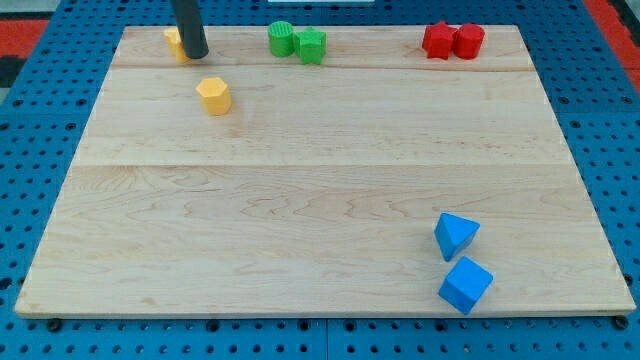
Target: Move yellow hexagon to the top left
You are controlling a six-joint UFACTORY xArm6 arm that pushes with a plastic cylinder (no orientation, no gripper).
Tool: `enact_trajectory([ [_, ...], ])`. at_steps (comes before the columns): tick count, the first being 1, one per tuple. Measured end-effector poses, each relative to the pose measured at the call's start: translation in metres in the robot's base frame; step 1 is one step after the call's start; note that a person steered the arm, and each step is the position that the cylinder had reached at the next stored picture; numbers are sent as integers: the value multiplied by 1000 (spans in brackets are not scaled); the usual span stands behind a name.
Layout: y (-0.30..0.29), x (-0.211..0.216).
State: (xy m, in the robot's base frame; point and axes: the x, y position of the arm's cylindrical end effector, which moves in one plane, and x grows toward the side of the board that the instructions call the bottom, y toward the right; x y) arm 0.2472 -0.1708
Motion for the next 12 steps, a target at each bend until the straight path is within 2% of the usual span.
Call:
enact_trajectory([
  [1, 43, 40],
  [2, 110, 75],
  [3, 102, 97],
  [4, 53, 100],
  [5, 6, 98],
  [6, -22, 77],
  [7, -14, 91],
  [8, -35, 104],
  [10, -38, 16],
  [12, -26, 75],
])
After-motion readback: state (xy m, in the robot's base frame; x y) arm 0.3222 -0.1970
